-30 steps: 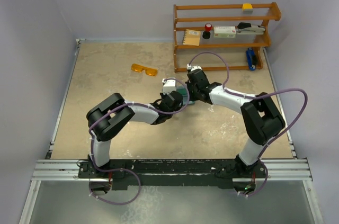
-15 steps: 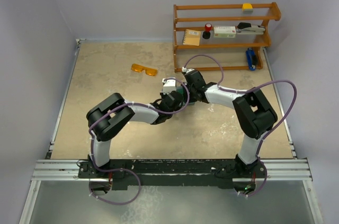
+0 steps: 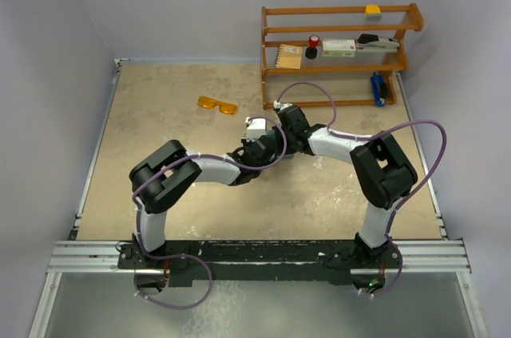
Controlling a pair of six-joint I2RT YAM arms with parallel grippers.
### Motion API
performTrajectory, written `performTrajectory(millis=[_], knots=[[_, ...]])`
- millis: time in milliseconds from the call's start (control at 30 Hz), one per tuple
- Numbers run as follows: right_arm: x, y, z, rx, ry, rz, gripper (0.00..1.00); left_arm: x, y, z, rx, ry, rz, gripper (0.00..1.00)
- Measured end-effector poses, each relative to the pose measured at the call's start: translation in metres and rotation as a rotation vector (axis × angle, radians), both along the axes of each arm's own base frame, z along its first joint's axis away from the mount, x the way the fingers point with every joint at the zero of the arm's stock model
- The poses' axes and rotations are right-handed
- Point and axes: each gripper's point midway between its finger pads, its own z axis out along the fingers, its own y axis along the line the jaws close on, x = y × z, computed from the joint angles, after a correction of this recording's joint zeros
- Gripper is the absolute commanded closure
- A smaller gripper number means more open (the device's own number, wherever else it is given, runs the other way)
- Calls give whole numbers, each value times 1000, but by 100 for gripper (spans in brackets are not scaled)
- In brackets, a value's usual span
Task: Organize the sunglasses
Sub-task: Place the glasses cleaning cloth in the sunglasses case.
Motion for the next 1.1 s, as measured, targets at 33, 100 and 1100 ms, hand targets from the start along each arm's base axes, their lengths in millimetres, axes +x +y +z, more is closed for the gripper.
performTrajectory(millis=[33,100,1100], knots=[[0,0,0,0,0,0,100,0,1,0,5,2,2,100],[1,0,0,-2,1,-1,100,-1,5,0,16,4,8,100],[2,1,0,0,-2,-7,100,-19,39,4,74,43,26,100]])
